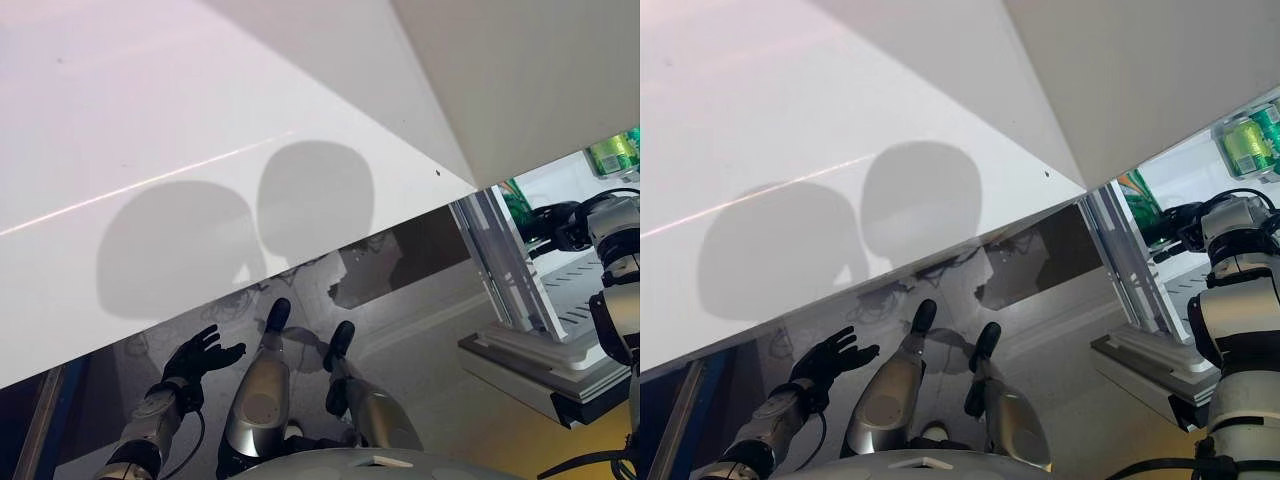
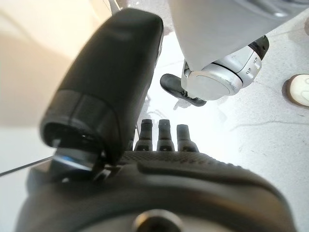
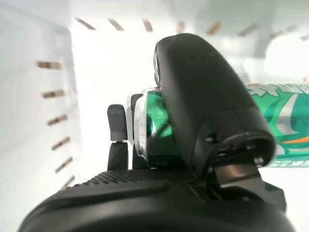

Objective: Put drinks into fridge and close the fridge

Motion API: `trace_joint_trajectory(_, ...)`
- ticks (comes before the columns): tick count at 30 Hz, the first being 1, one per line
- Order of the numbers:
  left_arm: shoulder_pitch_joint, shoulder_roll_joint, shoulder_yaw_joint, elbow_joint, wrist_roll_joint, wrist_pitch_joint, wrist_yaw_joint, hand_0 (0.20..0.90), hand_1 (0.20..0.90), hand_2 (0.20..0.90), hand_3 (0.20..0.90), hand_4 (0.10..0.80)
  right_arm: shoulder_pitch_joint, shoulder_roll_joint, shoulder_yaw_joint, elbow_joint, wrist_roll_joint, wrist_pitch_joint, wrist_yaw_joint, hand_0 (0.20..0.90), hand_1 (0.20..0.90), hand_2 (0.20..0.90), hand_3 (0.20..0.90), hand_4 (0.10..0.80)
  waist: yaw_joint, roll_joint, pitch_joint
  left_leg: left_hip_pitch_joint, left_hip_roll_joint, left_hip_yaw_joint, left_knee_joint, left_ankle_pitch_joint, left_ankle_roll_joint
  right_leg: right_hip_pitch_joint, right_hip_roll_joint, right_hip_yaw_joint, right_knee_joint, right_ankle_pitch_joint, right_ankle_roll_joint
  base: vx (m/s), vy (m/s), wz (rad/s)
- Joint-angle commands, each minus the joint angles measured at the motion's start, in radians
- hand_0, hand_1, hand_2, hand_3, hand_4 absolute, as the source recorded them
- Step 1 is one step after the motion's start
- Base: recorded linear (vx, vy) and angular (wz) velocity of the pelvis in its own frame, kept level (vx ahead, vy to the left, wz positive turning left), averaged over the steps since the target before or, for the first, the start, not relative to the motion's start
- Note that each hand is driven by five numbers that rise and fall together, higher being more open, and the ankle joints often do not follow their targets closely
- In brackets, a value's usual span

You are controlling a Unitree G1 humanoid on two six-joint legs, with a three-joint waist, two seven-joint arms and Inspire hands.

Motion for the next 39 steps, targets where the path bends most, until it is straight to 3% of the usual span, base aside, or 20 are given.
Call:
trace_joint_trajectory(1, 0.085, 0.035, -0.041, -0.033, 0.012, 0.008, 0.0, 0.9, 0.9, 0.9, 0.9, 0.8, 0.041, -0.081, 0.066, 0.026, -0.075, 0.011, 0.03, 0.3, 0.3, 0.3, 0.2, 0.1, 0.004, 0.034, -0.058, -0.026, -0.02, 0.015, -0.085, -0.006, 0.01, -0.044, 0.011, -0.011, 0.05, -0.005, 0.077, 0.0, 0.0, 0.0)
trace_joint_trajectory(6, 0.09, 0.057, -0.036, -0.123, -0.005, 0.108, 0.027, 0.9, 0.9, 0.9, 0.9, 0.8, 0.064, -0.067, 0.037, 0.016, -0.118, 0.019, 0.035, 0.3, 0.3, 0.3, 0.2, 0.1, -0.003, 0.039, -0.074, -0.019, -0.02, 0.022, -0.087, -0.005, 0.01, -0.043, 0.009, -0.007, 0.049, -0.005, 0.077, 0.008, 0.021, 0.0)
trace_joint_trajectory(7, 0.083, 0.065, -0.031, -0.133, -0.013, 0.131, 0.027, 0.9, 0.9, 0.9, 0.9, 0.8, 0.057, -0.077, 0.028, 0.016, -0.139, 0.011, 0.052, 0.392, 0.392, 0.392, 0.307, 0.207, -0.008, 0.04, -0.078, -0.019, -0.018, 0.026, -0.085, -0.006, 0.011, -0.048, 0.009, -0.004, 0.052, -0.004, 0.076, -0.007, 0.043, -0.04)
trace_joint_trajectory(8, 0.077, 0.07, -0.027, -0.136, -0.019, 0.143, 0.026, 0.9, 0.9, 0.9, 0.9, 0.8, 0.052, -0.084, 0.028, 0.017, -0.149, 0.003, 0.058, 0.669, 0.669, 0.669, 0.631, 0.531, -0.011, 0.042, -0.08, -0.019, -0.018, 0.028, -0.085, -0.006, 0.012, -0.051, 0.009, -0.002, 0.054, -0.004, 0.075, -0.021, 0.063, -0.06)
trace_joint_trajectory(9, 0.068, 0.073, -0.024, -0.139, -0.025, 0.157, 0.025, 0.9, 0.9, 0.9, 0.9, 0.8, 0.047, -0.09, 0.031, 0.019, -0.157, -0.004, 0.06, 0.9, 0.9, 0.9, 0.9, 0.8, -0.014, 0.045, -0.081, -0.02, -0.019, 0.029, -0.085, -0.006, 0.013, -0.054, 0.009, 0.001, 0.056, -0.004, 0.074, -0.035, 0.07, -0.06)
trace_joint_trajectory(16, 0.023, 0.077, -0.026, -0.096, -0.058, 0.162, 0.005, 0.9, 0.9, 0.9, 0.9, 0.8, 0.013, -0.111, 0.063, 0.024, -0.155, -0.018, 0.056, 0.9, 0.9, 0.9, 0.9, 0.8, -0.03, 0.063, -0.076, -0.025, -0.019, 0.044, -0.082, -0.005, 0.016, -0.065, 0.002, 0.012, 0.06, -0.003, 0.071, -0.038, 0.059, -0.04)
trace_joint_trajectory(28, -0.013, 0.072, -0.024, -0.05, -0.046, 0.162, -0.006, 0.9, 0.9, 0.9, 0.9, 0.8, 0.003, -0.115, 0.074, 0.019, -0.141, -0.023, 0.03, 0.9, 0.9, 0.9, 0.9, 0.8, -0.041, 0.057, -0.085, -0.015, -0.017, 0.052, -0.082, -0.007, 0.015, -0.059, -0.001, 0.018, 0.06, -0.003, 0.073, -0.005, 0.007, -0.03)
trace_joint_trajectory(39, 0.002, 0.08, -0.015, -0.005, -0.004, 0.161, -0.013, 0.9, 0.9, 0.9, 0.9, 0.8, -0.008, -0.176, 0.093, -0.059, -0.077, -0.143, -0.144, 0.9, 0.9, 0.9, 0.9, 0.8, -0.065, 0.031, -0.126, 0.03, -0.007, 0.069, -0.096, -0.017, 0.015, -0.025, 0.005, 0.029, 0.049, -0.001, 0.08, 0.002, 0.0, -0.01)
